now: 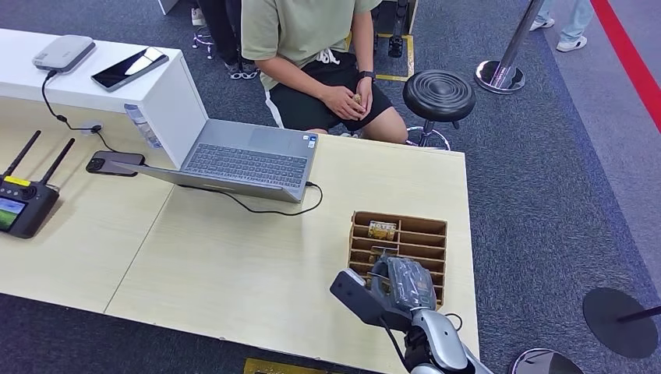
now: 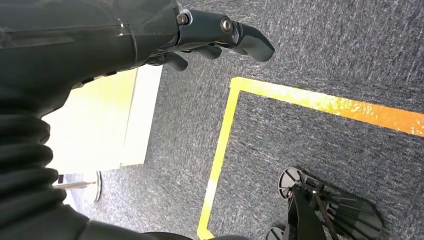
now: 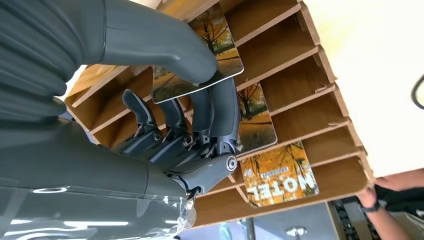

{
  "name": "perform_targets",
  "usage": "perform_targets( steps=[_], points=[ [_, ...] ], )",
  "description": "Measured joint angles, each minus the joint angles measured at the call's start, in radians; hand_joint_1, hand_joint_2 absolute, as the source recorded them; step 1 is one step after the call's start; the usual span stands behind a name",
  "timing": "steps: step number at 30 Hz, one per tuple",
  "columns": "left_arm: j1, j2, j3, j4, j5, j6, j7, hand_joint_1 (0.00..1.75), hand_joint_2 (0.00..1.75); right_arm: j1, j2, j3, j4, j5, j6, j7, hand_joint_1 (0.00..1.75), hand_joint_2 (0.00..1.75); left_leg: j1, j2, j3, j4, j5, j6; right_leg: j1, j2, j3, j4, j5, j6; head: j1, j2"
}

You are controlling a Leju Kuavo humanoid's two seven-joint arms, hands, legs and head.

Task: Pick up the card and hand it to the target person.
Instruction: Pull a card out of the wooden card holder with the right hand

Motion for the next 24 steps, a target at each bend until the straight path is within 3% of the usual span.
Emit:
perform_targets(
  steps=[24],
  points=[
    [0.000,0.000,-0.002,0.000,-0.040,-0.026,0.001,0.00,1.75,-0.275,0.024,0.008,-0.047,0.045,-0.131,-0.082,1.43,1.75,0.000,0.000,0.000,0.000,0.001,0.000,0.000,0.000,0.000,0.000,0.000,0.000,0.000,0.000]
  ],
)
